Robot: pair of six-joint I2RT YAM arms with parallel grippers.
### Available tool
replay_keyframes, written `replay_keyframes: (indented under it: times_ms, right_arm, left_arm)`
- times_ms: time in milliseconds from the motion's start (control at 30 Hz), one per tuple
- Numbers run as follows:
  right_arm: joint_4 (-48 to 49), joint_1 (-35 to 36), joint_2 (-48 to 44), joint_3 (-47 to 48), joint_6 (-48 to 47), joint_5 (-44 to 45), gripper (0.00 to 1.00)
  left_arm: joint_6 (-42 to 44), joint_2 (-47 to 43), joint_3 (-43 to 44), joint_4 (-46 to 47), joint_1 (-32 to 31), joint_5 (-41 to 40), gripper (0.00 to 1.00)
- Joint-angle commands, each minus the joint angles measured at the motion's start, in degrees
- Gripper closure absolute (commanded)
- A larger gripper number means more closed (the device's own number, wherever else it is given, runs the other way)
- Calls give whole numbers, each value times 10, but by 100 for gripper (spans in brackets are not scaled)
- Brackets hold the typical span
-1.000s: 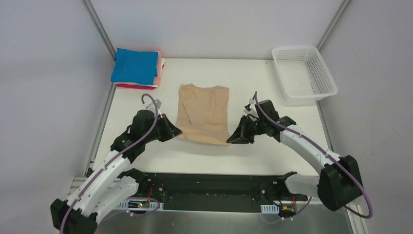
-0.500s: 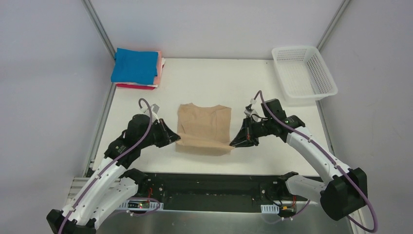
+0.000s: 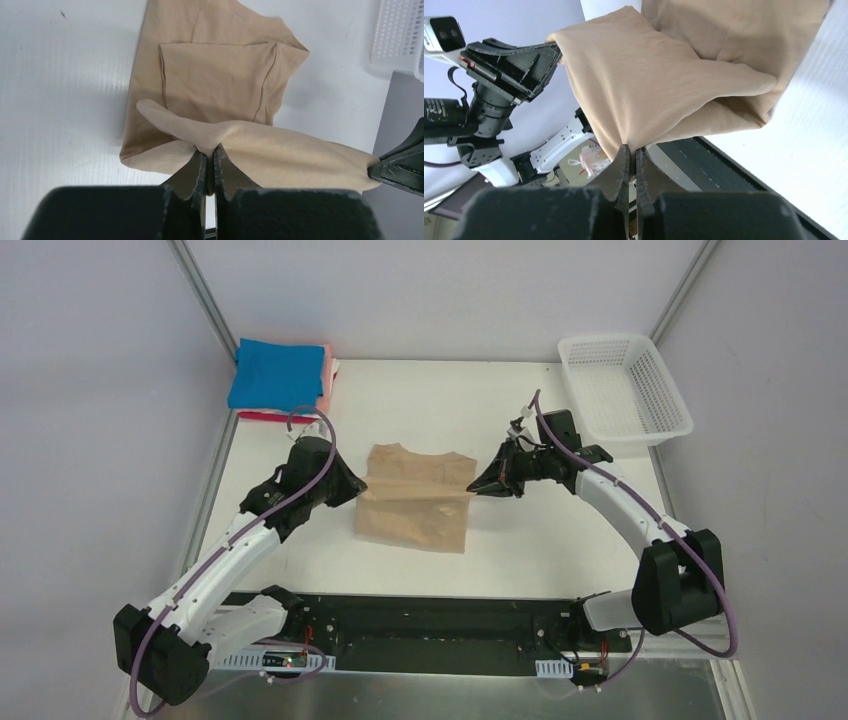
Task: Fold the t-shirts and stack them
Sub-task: Fold the long partially folded tshirt into a neat square
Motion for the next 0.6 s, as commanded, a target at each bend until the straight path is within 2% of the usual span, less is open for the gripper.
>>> replay_keyframes:
  times_ms: [0, 300, 567]
  right_arm:
    - [10, -25, 31, 42, 0, 8, 100]
    - [11, -66, 98, 72, -10, -3, 100]
    - [44, -91, 203, 117, -1, -27, 100]
  left_arm:
    - [17, 43, 45, 16, 2, -98, 100]
    - [50, 169, 117, 50, 19, -84, 100]
    - [64, 308, 195, 67, 56, -21, 100]
